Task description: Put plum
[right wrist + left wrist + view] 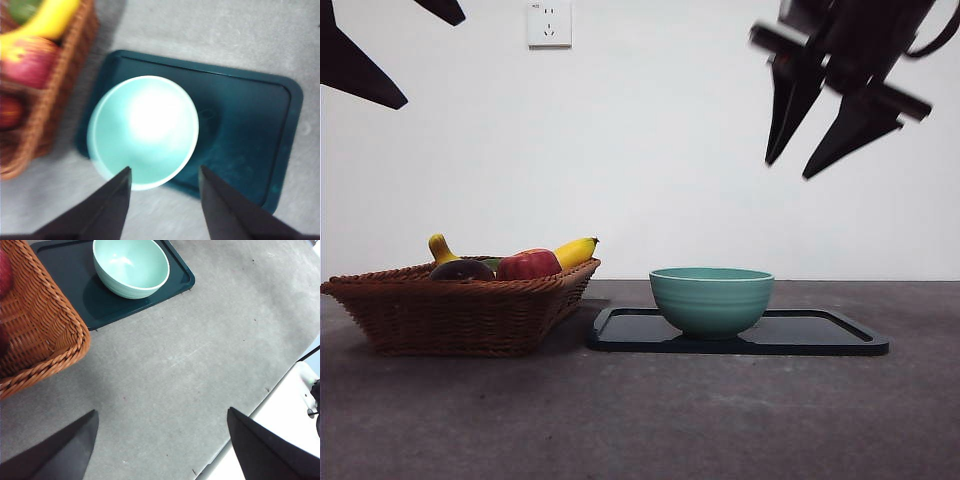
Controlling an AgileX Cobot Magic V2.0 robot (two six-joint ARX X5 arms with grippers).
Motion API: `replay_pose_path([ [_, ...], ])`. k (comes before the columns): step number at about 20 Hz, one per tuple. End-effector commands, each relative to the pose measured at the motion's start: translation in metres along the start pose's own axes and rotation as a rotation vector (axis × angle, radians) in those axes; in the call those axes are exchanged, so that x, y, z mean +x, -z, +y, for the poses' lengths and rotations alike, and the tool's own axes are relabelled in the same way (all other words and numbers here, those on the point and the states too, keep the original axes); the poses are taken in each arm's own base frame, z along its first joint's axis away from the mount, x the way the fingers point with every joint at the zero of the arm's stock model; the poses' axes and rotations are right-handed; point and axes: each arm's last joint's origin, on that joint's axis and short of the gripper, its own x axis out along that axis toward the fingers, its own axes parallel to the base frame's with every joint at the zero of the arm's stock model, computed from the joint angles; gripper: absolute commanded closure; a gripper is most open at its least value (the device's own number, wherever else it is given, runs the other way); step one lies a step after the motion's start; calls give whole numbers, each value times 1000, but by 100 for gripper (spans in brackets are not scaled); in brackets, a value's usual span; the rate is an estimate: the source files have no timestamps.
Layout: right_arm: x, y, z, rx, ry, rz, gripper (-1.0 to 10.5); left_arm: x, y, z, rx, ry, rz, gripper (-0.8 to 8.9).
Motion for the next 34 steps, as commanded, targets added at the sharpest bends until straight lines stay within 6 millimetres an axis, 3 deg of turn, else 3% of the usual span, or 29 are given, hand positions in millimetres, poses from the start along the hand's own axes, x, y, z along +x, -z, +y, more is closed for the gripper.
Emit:
replay_pose_path([
  [1, 21, -8, -2, -26, 12, 30, 731, -2, -5, -3, 26, 10, -18, 408],
  [8, 81, -4, -15, -9, 29, 119, 731, -2, -5, -3, 25, 10, -17, 408],
  [12, 103, 0, -20, -2, 38, 153, 733, -2, -5, -3, 24, 10, -15, 408],
  [14, 109, 2, -22, 0, 41, 164, 759, -2, -5, -3, 24, 10, -14, 408],
  [18, 113, 1, -23, -3, 37, 149, 925, -2, -5, -3, 23, 10, -14, 408],
  [21, 111, -2, -22, -9, 32, 123, 938, -2, -5, -3, 23, 10, -14, 409],
  [24, 88, -10, -15, -23, 18, 60, 938, -2, -5, -3, 23, 10, -14, 409],
  [28, 24, -19, 2, -60, -13, -61, 938, -2, -5, -3, 23, 10, -14, 409],
  [34, -69, 13, 24, -162, -31, -48, 938, -2, -5, -3, 23, 10, -14, 409],
])
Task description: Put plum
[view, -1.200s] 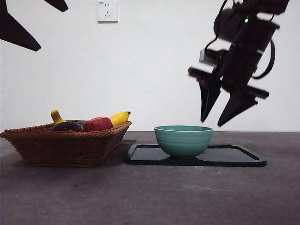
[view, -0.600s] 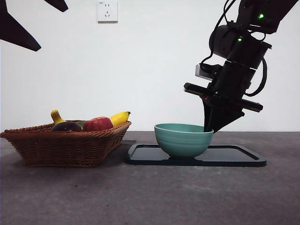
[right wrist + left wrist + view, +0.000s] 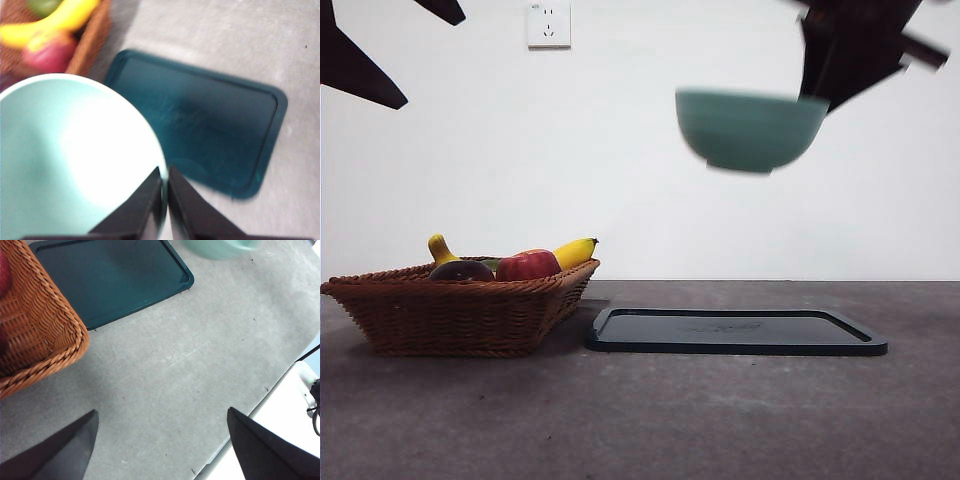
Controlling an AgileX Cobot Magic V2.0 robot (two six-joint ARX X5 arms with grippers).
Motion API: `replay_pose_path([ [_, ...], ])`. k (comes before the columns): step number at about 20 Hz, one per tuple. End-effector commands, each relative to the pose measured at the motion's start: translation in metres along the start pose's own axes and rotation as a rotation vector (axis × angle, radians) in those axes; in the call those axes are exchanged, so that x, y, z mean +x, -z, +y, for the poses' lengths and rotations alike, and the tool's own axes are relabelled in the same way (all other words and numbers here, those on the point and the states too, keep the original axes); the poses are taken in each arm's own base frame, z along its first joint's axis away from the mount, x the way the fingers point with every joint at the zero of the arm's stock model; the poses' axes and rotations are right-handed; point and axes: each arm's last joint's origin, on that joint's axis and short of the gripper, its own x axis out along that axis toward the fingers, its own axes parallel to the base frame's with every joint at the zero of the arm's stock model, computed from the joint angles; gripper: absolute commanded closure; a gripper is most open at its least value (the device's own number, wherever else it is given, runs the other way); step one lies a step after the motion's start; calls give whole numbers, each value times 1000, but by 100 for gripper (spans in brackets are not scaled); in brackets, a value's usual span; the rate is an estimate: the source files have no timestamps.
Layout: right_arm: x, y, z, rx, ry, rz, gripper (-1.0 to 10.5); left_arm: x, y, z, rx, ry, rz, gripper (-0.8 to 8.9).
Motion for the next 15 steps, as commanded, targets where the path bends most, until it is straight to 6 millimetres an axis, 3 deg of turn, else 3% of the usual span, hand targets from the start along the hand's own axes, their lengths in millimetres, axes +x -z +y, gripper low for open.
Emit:
replay_pose_path([
  [1, -19, 8, 11, -56, -25, -23, 938, -2, -5, -2, 23, 9, -15, 409],
  [5, -22, 44, 16, -84, -50, 0, 938, -2, -5, -2, 23, 9, -14, 408],
  [10, 14, 85, 15, -79, -71, 92, 938, -2, -5, -3, 23, 9, -14, 409],
  [15, 44, 110, 16, -55, -90, 106, 938, -2, -5, -3, 23, 9, -13, 409],
])
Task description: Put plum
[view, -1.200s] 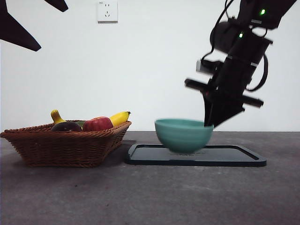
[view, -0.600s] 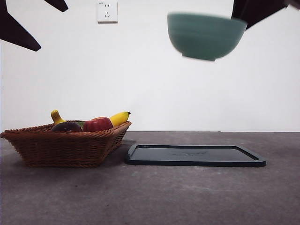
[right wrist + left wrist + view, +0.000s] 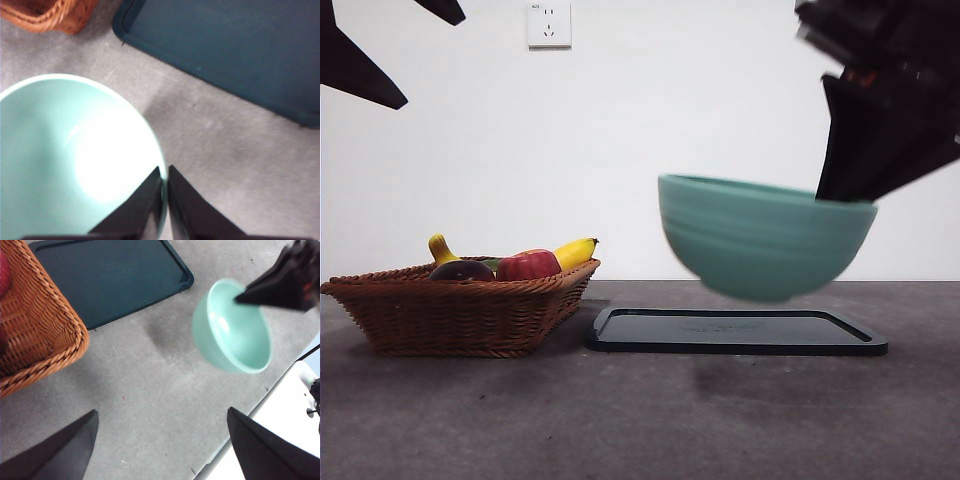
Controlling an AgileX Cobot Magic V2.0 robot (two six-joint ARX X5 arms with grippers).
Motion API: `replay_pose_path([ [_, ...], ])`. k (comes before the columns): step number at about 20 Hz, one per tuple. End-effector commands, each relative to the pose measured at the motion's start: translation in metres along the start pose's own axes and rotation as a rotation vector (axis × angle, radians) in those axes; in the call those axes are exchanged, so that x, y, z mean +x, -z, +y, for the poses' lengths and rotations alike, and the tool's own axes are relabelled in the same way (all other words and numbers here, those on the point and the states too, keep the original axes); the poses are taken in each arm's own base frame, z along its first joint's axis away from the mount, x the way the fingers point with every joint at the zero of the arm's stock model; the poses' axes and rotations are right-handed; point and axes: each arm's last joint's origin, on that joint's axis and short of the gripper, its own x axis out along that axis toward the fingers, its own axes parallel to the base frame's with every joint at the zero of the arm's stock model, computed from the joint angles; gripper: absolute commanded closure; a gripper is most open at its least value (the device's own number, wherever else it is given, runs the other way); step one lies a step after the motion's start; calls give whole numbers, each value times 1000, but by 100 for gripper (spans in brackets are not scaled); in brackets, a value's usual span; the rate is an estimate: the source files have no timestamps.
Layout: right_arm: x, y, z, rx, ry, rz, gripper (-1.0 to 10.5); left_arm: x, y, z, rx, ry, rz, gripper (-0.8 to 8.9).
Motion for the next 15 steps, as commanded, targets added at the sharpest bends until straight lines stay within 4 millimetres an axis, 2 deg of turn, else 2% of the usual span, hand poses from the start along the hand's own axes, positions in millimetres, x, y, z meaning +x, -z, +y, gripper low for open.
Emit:
replay_pose_path([
  [1, 13, 1, 1, 20, 15, 21, 938, -2, -5, -3, 23, 9, -14, 409],
  [9, 59, 5, 5, -8, 45, 129, 938, -2, -5, -3, 22, 8, -11, 409],
  [15, 65, 7, 5, -15, 86, 145, 936, -2, -4, -2, 20, 8, -7, 409],
])
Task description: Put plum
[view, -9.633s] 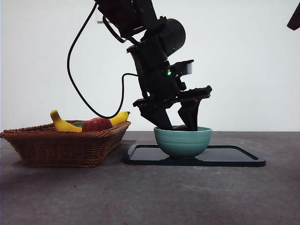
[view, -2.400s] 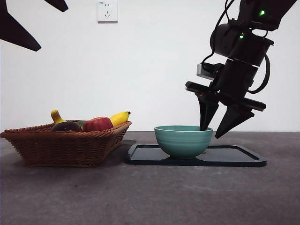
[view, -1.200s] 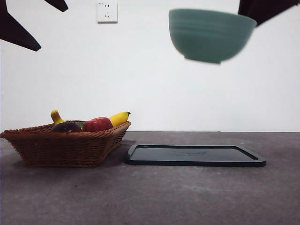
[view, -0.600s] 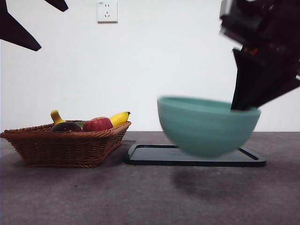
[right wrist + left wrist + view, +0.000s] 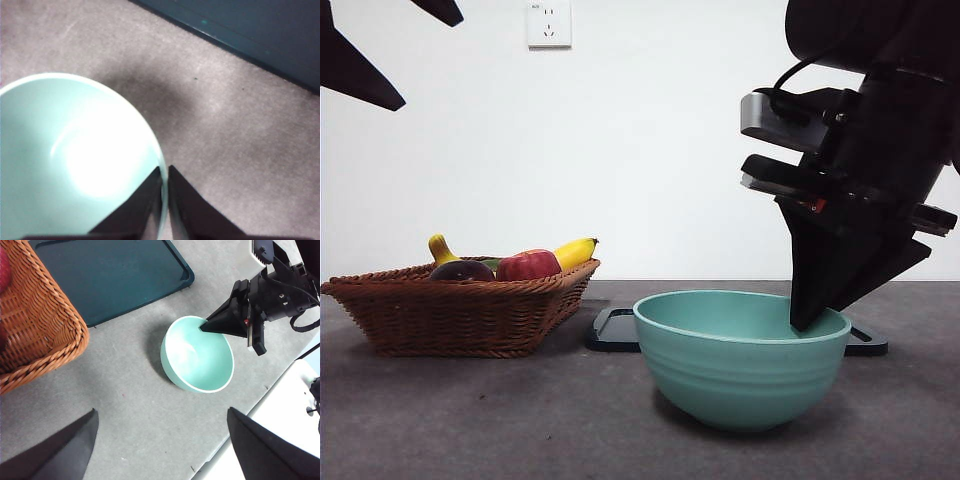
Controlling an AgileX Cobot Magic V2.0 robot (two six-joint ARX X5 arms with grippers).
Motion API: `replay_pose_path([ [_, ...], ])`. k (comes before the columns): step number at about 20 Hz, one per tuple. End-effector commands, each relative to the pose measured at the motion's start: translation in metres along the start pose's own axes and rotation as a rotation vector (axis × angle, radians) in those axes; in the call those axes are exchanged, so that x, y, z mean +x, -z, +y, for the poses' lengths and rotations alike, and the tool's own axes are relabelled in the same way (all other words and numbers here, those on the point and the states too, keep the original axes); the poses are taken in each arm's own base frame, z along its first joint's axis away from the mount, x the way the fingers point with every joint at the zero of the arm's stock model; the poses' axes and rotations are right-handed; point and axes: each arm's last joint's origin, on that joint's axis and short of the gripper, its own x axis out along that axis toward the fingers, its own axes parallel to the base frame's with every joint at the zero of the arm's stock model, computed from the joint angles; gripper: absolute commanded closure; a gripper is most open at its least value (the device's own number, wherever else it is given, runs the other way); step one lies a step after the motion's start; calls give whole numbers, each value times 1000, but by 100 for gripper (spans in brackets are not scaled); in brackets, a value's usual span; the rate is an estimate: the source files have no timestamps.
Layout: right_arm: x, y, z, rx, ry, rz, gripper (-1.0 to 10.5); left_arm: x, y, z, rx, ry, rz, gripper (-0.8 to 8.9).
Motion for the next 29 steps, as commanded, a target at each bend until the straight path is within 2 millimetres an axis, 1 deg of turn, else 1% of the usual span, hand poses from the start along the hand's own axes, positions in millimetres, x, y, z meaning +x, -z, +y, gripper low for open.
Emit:
replay_pose_path([
  [1, 3, -1, 2, 3, -1, 0, 930, -2, -5, -2, 23, 8, -15, 408],
  [2, 3, -1, 3, 2, -4, 1, 897, -2, -5, -2, 23, 8, -15, 409],
  [5, 2, 0, 3, 11, -3, 6, 707, -2, -5, -2, 23, 8, -15, 408],
  [6, 1, 0, 3, 10, -3, 1, 685, -2, -5, -2, 23, 8, -15, 408],
  [8, -6, -2, 4, 17, -9, -28, 684, -2, -5, -2, 23, 8, -15, 408],
  [10, -21, -6, 6, 12, -20, -82, 684, -2, -5, -2, 23, 8, -15, 408],
  [12, -43, -11, 9, 6, -35, -150, 684, -2, -5, -2, 23, 8, -15, 408],
  [15, -83, -13, 14, -14, -65, -248, 684, -2, -5, -2, 22, 8, -15, 408],
  [17, -108, -8, 17, -42, -118, -283, 685, -2, -5, -3, 23, 8, -14, 408],
  [20, -135, 9, 19, -66, -238, -287, 685, -2, -5, -2, 22, 8, -15, 408],
  [22, -146, 21, 20, -77, -297, -267, 685, -2, -5, -3, 23, 8, -14, 408],
  [25, -159, 38, 18, -77, -323, -234, 685, -2, -5, -3, 14, 8, -13, 408],
  [27, -164, 43, 17, -79, -323, -238, 685, -2, -4, -2, 11, 8, -6, 408],
  [29, -167, 45, 17, -84, -323, -250, 685, -2, -3, -2, 6, 7, 3, 408],
])
